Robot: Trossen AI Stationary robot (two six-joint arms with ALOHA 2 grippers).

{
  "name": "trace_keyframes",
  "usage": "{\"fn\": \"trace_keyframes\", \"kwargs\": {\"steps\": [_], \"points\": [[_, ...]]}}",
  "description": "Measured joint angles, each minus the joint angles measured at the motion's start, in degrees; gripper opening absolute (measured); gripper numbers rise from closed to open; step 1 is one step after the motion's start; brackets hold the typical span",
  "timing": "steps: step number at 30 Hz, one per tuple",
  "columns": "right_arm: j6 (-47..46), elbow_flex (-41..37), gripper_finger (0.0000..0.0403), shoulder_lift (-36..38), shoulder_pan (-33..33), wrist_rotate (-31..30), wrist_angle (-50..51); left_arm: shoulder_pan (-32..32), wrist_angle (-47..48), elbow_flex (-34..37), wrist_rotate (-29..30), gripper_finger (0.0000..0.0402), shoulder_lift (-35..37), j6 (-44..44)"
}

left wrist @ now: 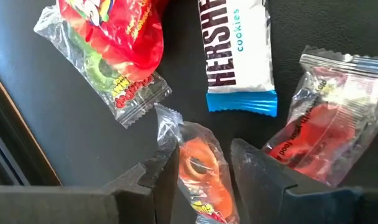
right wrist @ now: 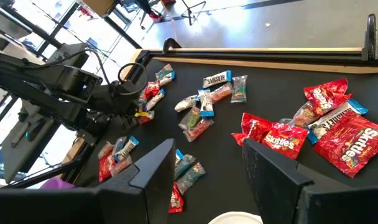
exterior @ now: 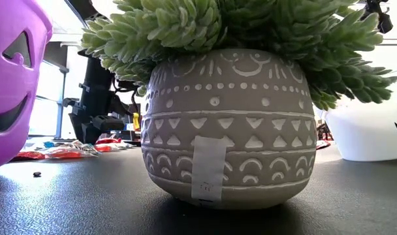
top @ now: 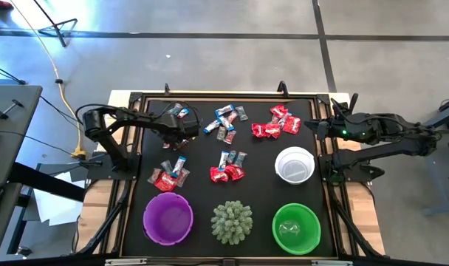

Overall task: Sort candy
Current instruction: Put the transparent candy wrapper into the purple bucket

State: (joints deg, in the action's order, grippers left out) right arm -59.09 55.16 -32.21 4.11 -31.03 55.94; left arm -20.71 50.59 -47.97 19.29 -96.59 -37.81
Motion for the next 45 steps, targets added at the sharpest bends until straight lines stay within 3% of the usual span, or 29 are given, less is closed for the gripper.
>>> {"fn": "trace_keyframes", "kwargs": {"steps": [6, 14, 20, 29, 34, 45], "points": [[-0.44, -0.04, 0.0183, -0.02, 0.00, 0.00, 0.00, 0.02, 0.02, -0.04, -0.32, 0.0116, -1.26, -0.88], [-0.44, -0.04, 0.0183, -0.02, 0.01, 0.00, 0.02, -0.03, 0.63, 0.19, -0.53, 0.0008, -0.85, -4.04], [-0.44, -0.04, 0.0183, -0.04, 0.00, 0.00, 0.02, 0.13, 2.76, 0.40, -1.10, 0.0003, 1.61, -4.72], [0.03, -0.04, 0.0183, -0.04, 0.00, 0.00, 0.41, 1.59, 7.68, -1.69, -4.31, 0.0001, 11.79, -6.71], [0.02, -0.04, 0.0183, -0.04, 0.00, 0.00, 0.82, 5.11, 11.92, -7.06, -11.02, 0.0000, 17.73, -6.66], [1.10, -0.04, 0.0183, -0.04, -0.01, 1.48, 2.64, 18.35, 21.04, -24.84, -14.48, 0.0000, 23.02, -12.14]]}}
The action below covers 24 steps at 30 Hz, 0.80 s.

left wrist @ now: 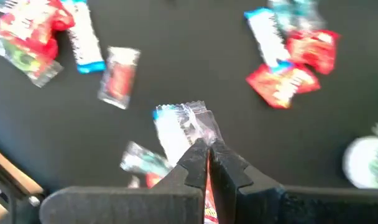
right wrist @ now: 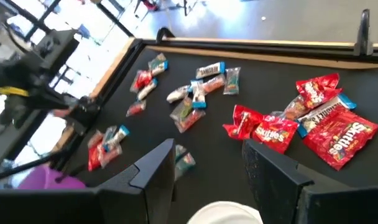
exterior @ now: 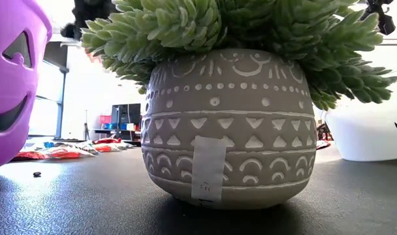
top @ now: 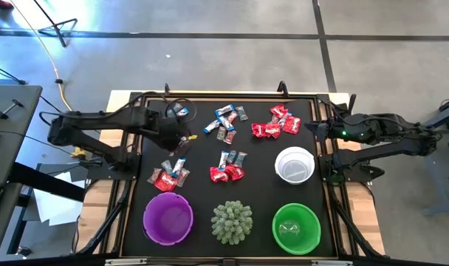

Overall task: Sort candy
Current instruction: Put the transparent candy wrapper into the purple bucket

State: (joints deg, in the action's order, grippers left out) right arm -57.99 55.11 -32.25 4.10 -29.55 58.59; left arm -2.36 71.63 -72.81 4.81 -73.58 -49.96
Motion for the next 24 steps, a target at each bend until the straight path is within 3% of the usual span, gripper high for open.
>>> {"fn": "trace_keyframes", "kwargs": {"steps": [3, 10, 16, 19, 24], "points": [[0.16, 0.00, 0.0183, 0.00, 0.02, 1.56, 0.74, 4.84, 2.34, -2.39, -3.63, 0.0000, 0.00, -5.03], [1.63, 0.00, 0.0183, 0.00, -0.01, 5.44, 1.64, 20.31, -0.05, -3.55, -12.89, 0.0000, -0.48, -26.02], [1.48, 0.00, 0.0183, 0.00, 0.00, 6.26, 1.68, 31.40, -1.06, -3.60, -9.75, 0.0000, -2.50, -40.19], [0.56, 0.00, 0.0183, 0.00, 0.00, 6.27, 1.61, 34.90, -0.74, -3.60, -8.15, 0.0000, -4.47, -41.66], [0.26, 0.00, 0.0183, 0.00, 0.00, 6.17, 1.62, 38.29, 3.72, -3.57, -5.60, 0.0003, -8.21, -35.29]]}}
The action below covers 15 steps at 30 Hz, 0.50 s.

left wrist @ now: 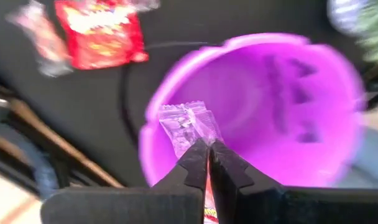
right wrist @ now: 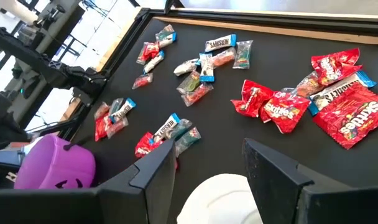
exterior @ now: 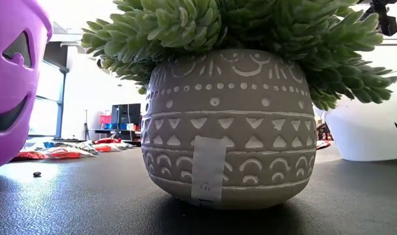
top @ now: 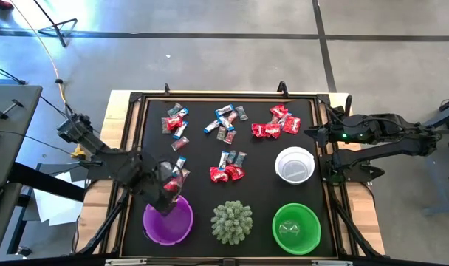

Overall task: Sort candy
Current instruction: Put the transparent candy wrapper into the purple bucket

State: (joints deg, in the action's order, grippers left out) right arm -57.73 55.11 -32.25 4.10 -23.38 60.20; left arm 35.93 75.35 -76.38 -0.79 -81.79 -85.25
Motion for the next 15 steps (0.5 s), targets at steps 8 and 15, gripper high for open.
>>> {"fn": "trace_keyframes", "kwargs": {"steps": [8, 15], "points": [[-0.77, 0.00, 0.0183, 0.00, 0.00, 1.57, 0.00, 1.03, -5.07, 0.00, -1.45, 0.0048, -3.35, 9.44], [-1.52, 0.00, 0.0183, 0.00, 0.01, 2.74, 0.10, -0.09, -4.75, 0.00, 6.26, 0.0082, -3.55, 18.36]]}}
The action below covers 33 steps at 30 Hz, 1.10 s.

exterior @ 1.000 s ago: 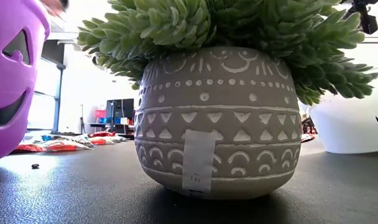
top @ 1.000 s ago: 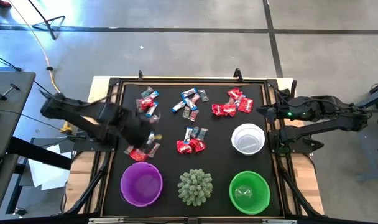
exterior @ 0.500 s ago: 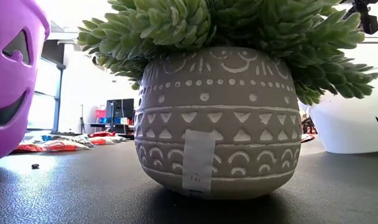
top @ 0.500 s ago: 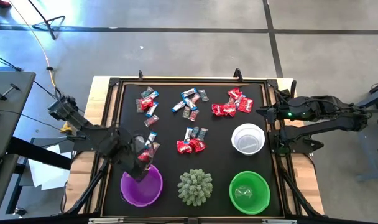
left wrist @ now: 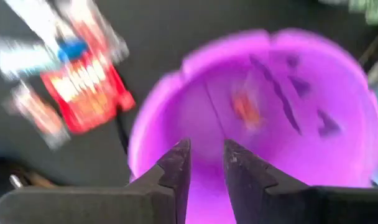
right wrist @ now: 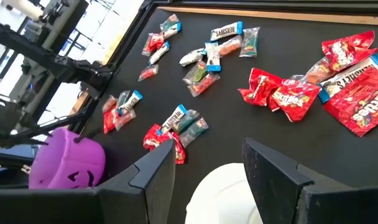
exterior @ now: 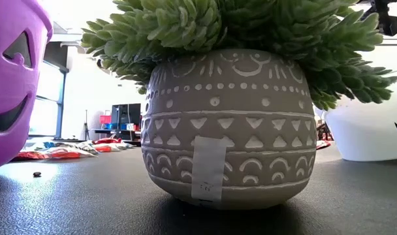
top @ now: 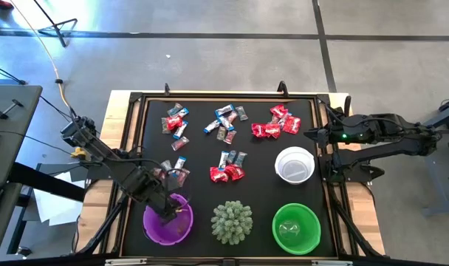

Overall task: Sort candy
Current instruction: Put the transparent candy wrapper into the purple bucket

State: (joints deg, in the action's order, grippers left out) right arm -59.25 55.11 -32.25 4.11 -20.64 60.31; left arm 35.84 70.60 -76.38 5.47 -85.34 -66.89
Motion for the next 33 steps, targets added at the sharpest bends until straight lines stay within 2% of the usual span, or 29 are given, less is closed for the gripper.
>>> {"fn": "trace_keyframes", "kwargs": {"steps": [5, 12, 16, 21, 29, 33], "points": [[1.14, 0.00, 0.0183, 0.00, 0.00, -0.29, 0.44, -7.01, 0.16, 0.00, 4.95, 0.0085, 0.96, 5.09], [1.27, 0.00, 0.0183, 0.00, -0.01, -0.31, 3.28, -19.79, 1.91, 0.22, 12.88, 0.0085, 1.68, 16.98], [1.67, 0.00, 0.0183, 0.00, 0.01, -0.33, 6.58, -28.46, 1.09, 3.43, 11.53, 0.0085, 1.35, 22.94], [2.70, 0.00, 0.0183, 0.00, 0.00, -0.61, 9.81, -36.52, -4.25, 8.61, 11.31, 0.0085, 1.38, 28.53], [2.72, 0.00, 0.0183, 0.00, 0.01, -0.73, 10.65, -44.38, -8.17, 16.70, 11.47, 0.0085, 1.40, 33.15], [1.84, 0.00, 0.0183, 0.00, 0.00, -2.73, 10.65, -47.00, -11.84, 21.14, 11.05, 0.0085, 1.40, 35.50]]}}
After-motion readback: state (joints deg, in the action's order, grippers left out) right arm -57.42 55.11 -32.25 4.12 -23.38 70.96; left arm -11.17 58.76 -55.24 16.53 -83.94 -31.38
